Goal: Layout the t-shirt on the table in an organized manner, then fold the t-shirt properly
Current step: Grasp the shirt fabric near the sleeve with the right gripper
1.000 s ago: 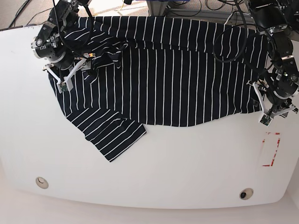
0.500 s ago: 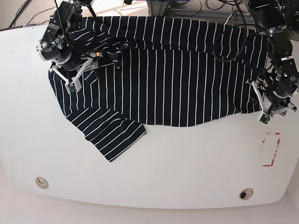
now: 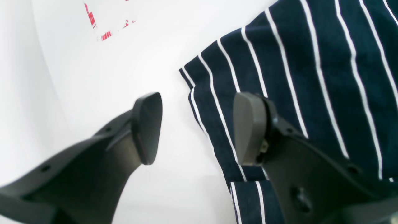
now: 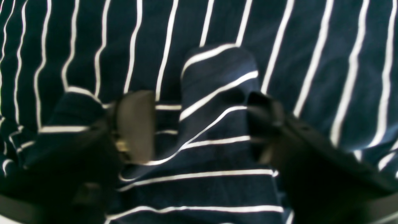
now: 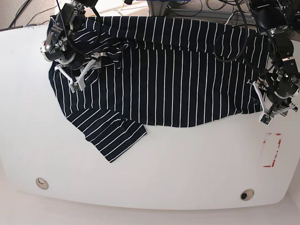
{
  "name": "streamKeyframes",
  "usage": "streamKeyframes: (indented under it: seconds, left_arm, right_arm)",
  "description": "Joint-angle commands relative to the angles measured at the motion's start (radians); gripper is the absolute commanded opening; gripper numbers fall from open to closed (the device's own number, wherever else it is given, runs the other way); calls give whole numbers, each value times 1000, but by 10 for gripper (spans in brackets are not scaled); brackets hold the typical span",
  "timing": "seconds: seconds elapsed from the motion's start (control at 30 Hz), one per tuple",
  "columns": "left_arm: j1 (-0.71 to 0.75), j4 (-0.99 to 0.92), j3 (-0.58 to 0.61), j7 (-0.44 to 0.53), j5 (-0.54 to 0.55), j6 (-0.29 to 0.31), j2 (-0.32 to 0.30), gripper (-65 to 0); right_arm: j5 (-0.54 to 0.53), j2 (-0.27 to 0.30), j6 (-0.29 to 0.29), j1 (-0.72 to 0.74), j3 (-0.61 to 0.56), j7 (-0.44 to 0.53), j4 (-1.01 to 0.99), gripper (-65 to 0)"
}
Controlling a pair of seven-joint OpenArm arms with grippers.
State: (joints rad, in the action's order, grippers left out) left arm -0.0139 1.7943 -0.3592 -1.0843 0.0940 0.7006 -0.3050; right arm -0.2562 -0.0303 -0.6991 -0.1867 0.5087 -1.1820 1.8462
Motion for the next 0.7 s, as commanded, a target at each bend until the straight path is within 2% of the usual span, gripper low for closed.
streamKeyframes:
  seconds: [0.0, 0.07, 0.17, 0.67]
  left_arm:
    - [-14, 14, -5, 13, 3, -2, -15, -311]
    - [-14, 14, -5, 13, 3, -2, -15, -311]
    - [-14, 14, -5, 13, 3, -2, -15, -311]
    - [-13, 14, -5, 13, 3, -2, -15, -311]
  right_arm:
    - [-10, 8, 1, 19, 0, 15, 0, -393]
    - [-10, 10, 1, 29, 0, 15, -1, -504]
    - [-10, 10, 1, 36, -2, 15, -7, -626]
    - [-19, 7, 1, 62, -3, 9, 39, -637]
